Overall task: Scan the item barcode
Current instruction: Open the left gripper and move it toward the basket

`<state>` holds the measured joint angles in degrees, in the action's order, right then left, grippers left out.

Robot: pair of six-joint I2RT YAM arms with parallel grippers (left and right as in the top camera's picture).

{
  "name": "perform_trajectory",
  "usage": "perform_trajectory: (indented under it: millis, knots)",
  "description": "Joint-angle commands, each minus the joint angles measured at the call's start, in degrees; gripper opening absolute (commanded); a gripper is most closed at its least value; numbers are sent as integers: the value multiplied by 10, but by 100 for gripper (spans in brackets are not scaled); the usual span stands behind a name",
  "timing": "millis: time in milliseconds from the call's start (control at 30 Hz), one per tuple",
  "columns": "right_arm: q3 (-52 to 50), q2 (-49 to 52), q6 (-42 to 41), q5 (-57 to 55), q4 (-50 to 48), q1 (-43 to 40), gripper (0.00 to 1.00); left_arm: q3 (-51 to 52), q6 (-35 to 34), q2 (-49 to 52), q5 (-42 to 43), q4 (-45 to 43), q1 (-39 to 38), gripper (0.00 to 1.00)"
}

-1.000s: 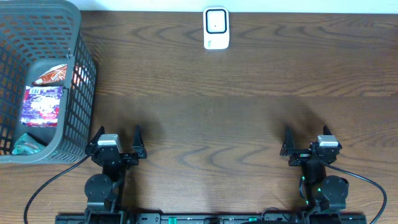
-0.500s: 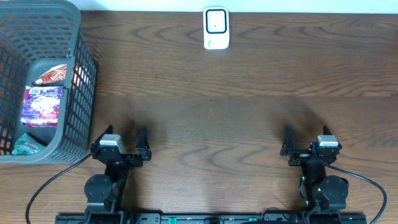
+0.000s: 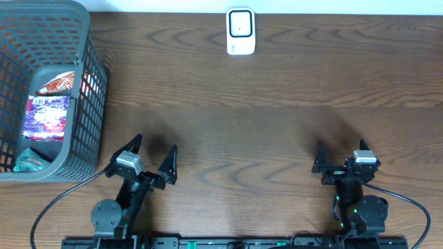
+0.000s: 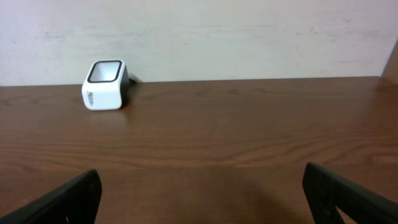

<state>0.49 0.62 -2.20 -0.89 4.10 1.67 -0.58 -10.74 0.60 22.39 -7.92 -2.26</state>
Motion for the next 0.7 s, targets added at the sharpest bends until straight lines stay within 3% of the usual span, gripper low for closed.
perform_trajectory:
  millis: [0,667]
  knots:
    - [-2,-3,-5,2,2,-5,99,2,-8,-3,16,-27,1,98]
    - [-2,-3,-5,2,2,-5,99,2,-2,-3,4,-29,1,98]
